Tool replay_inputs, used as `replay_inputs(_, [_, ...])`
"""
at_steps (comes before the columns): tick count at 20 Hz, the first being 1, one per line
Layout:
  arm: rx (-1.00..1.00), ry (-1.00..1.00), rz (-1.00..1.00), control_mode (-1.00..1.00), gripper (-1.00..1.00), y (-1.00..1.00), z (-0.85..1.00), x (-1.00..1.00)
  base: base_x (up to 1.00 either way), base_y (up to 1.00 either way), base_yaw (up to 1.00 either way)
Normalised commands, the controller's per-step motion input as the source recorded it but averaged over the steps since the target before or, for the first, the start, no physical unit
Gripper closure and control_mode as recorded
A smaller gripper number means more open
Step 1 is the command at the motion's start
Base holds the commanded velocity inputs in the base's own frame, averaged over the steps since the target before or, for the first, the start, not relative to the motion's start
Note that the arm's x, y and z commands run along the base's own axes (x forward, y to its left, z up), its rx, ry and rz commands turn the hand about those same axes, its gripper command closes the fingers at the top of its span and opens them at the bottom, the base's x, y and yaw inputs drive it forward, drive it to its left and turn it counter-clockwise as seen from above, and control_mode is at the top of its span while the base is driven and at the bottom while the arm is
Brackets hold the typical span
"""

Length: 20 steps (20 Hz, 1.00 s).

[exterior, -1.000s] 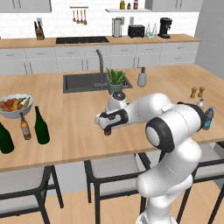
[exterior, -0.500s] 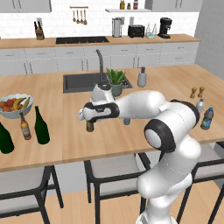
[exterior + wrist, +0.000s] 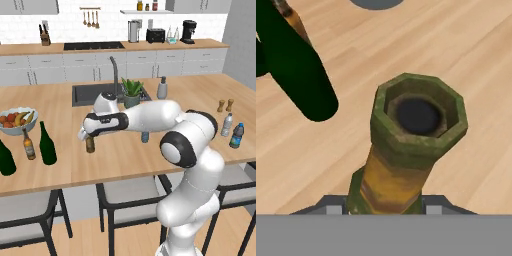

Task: Move the plastic bottles in the middle to the plastics group, and the glass bottles in the middle to the glass group.

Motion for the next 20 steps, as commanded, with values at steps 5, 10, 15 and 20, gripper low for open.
replay_inputs(5, [0.01, -0.02, 0.33, -1.0, 1.0, 0.34, -0.08, 0.0, 0.0, 0.0, 0.0])
replay_inputs(10, [0.0, 0.03, 0.29, -1.0, 1.0, 0.48, 0.02, 0.0, 0.0, 0.0, 0.0])
replay_inputs(15, [0.0, 0.03, 0.23, -1.0, 1.0, 0.57, 0.0, 0.02, 0.0, 0.0, 0.0])
replay_inputs(20, [0.0, 0.01, 0.15, -1.0, 1.0, 0.29, 0.0, 0.13, 0.0, 0.0, 0.0])
